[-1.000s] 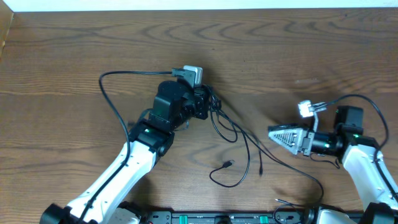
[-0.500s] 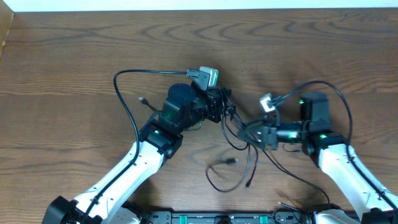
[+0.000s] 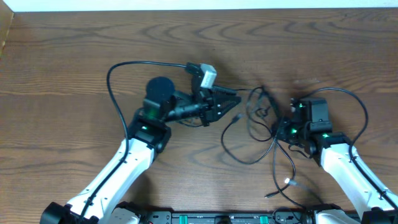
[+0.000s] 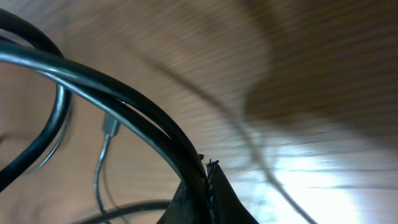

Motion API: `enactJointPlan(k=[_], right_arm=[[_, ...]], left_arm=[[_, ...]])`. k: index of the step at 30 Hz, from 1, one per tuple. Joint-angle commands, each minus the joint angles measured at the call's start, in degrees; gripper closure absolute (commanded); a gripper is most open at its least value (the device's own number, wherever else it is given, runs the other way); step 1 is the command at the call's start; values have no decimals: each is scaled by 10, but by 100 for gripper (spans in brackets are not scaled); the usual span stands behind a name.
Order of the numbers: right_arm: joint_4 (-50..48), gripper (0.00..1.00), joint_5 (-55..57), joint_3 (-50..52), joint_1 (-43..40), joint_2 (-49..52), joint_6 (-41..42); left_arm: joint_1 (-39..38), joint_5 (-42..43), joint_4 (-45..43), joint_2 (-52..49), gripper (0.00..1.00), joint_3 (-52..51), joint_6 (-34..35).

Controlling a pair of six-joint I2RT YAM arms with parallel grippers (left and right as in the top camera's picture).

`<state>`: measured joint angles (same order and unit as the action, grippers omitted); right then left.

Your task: Untangle cables

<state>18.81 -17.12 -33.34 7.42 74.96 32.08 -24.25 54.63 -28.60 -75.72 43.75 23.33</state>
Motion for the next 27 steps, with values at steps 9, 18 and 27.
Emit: enactJointPlan(k=[9, 18, 27], right_arm=[[-53, 99, -186, 2, -29, -4, -178], [-76, 99, -180, 2, -28, -12, -177], [-72, 99, -132, 2, -28, -12, -178]], left_arm=[[59, 75, 40, 8, 39, 16, -18], [-2, -191, 203, 9, 3, 16, 0], [-128, -377, 200, 4, 2, 16, 28]])
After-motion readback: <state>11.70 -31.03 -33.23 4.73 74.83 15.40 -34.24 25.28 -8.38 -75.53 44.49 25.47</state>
